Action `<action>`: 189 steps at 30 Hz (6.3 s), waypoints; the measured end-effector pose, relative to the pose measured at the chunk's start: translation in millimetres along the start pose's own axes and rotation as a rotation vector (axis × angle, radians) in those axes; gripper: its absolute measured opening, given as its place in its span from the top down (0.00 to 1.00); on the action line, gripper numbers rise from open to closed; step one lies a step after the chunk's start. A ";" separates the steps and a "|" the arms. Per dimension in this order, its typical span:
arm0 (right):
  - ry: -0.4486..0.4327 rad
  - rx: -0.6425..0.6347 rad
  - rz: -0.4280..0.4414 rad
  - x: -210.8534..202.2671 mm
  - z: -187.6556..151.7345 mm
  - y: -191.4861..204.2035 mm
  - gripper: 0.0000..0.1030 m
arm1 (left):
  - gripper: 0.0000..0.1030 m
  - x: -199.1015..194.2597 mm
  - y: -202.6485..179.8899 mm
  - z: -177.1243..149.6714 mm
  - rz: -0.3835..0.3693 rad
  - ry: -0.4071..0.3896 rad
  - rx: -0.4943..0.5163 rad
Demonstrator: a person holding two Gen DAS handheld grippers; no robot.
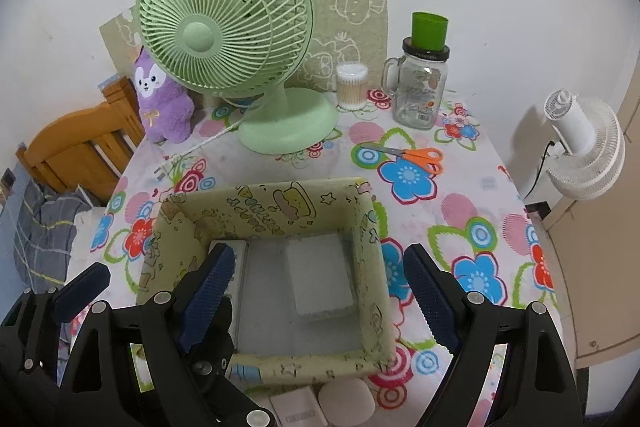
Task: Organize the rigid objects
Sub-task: 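Withdraw both grippers from the box toward the remaining small items, then grasp the black plug on the green coaster with the left gripper, then grasp the white round puck with the right gripper while the left holds the black plug, then lift the black plug and white puck and carry them over the fabric box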
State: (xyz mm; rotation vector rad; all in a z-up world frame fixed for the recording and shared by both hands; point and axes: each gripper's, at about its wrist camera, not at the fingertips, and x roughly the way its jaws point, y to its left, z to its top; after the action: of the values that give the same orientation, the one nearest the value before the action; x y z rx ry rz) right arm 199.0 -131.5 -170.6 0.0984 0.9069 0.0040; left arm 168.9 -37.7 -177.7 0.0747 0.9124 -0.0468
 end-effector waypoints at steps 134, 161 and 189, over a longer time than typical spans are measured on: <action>0.175 -0.037 -0.006 -10.1 -185.2 -46.9 0.14 | 0.70 -0.9 -49.7 -180.4 -0.071 0.162 0.002; 0.215 -0.070 0.035 45.5 -146.8 -45.1 0.28 | 0.70 29.9 -42.7 -149.3 0.002 0.144 -0.022; 0.213 -0.122 0.030 32.1 -151.8 -36.8 0.51 | 0.70 21.2 -38.9 -153.2 -0.005 0.176 -0.028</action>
State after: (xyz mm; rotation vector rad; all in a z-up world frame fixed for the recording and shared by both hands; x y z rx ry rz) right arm 98.0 -154.0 -291.9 -0.0024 1.1152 0.0997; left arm 58.3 -63.7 -289.6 0.0512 1.0894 -0.0328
